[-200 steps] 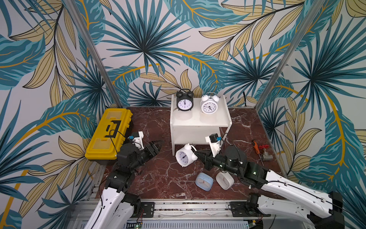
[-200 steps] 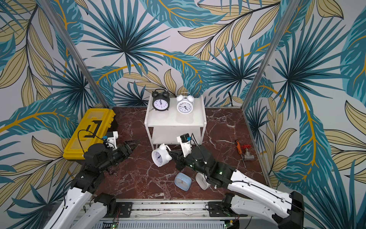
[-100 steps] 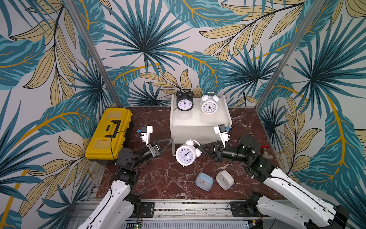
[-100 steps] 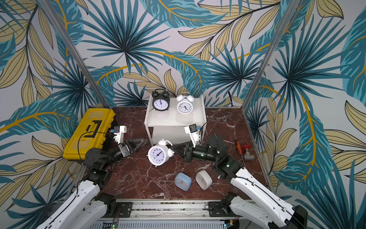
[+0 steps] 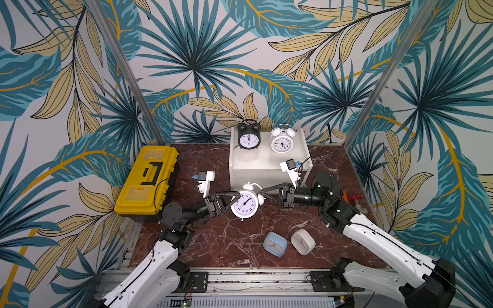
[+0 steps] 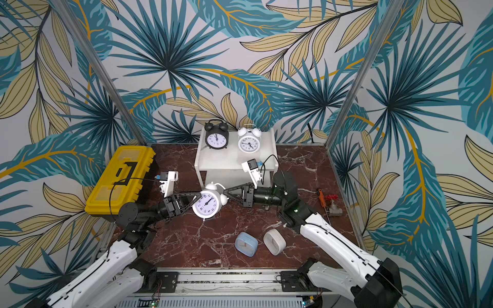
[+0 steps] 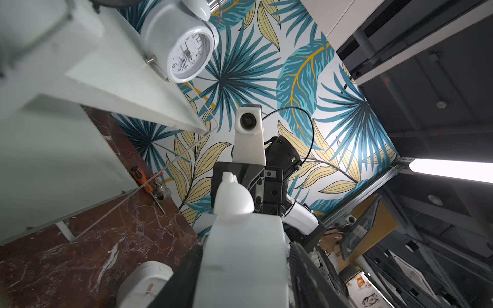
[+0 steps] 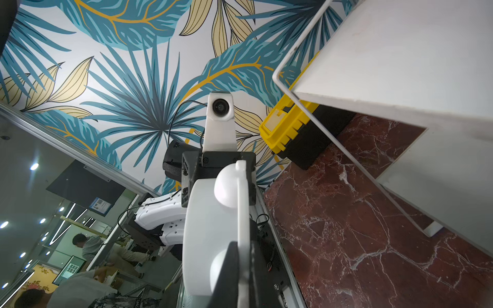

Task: Place the alarm clocks on the shelf by style
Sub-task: Pick up the alarm from the center of the board.

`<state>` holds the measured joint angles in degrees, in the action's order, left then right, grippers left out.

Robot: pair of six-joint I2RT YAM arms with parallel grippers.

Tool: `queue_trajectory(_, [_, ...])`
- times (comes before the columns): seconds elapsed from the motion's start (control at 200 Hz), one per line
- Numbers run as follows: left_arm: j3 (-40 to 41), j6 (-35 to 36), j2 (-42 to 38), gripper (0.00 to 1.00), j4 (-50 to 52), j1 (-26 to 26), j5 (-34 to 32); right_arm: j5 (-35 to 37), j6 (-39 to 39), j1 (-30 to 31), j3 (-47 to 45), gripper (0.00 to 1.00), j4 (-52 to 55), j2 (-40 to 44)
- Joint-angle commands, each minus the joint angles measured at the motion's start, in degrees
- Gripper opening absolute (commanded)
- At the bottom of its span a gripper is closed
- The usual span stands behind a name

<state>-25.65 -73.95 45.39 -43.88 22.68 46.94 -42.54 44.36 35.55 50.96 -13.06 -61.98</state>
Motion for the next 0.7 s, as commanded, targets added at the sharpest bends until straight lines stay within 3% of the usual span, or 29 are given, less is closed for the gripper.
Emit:
queue_trajectory(0.0, [0.77,-0.74,-0.23,0.39,-5.34,0.14,-0.45,-0.19,0.59,-0.22,1.33,0.0,-1.23,0.03])
queue_trajectory(0.155, [0.78,0.34,0.03,0.26,-4.16,0.22,-1.28,2.2,0.29,-0.28,1.49,0.01,0.69,0.91])
queue_trajectory(0.195, [0.86,0.76,-0.12,0.25,-3.36,0.1,-1.77,3.61,0.03,-0.26,1.9,0.12,2.52,1.13])
queue_trajectory(0.26, [1.08,1.43,-0.32,0.24,-1.87,0.17,-3.17,7.4,-0.21,-0.02,2.35,0.4,5.26,1.77])
queue_trajectory(0.326, [1.66,1.79,-1.09,0.24,0.18,0.05,-6.03,12.46,0.06,1.06,1.64,0.54,6.45,3.62])
queue_trajectory(0.386, [2.81,0.98,-1.82,0.24,-0.34,0.15,-8.52,17.43,0.52,4.05,-0.4,0.73,4.06,5.4])
queue_trajectory(0.416, [3.58,0.37,-1.9,0.24,-1.98,0.23,-9.38,20.75,0.6,6.25,-1.43,0.9,2.49,5.99])
queue_trajectory(0.446, [4.12,-0.26,-1.8,0.24,-3.5,0.22,-10.01,24.11,0.57,8.48,-2.17,0.96,1.75,6.29])
queue_trajectory(0.546, [5.03,-1.76,-1.48,0.23,-5.53,0.24,-11.54,31.77,2.14,15.03,-5.29,0.99,-4.62,5.7])
queue_trajectory(0.696, [5.35,-3.07,-1.54,0.23,-7.53,0.26,-12.63,38.11,7.17,17.44,-9.26,0.99,-13.63,3.3])
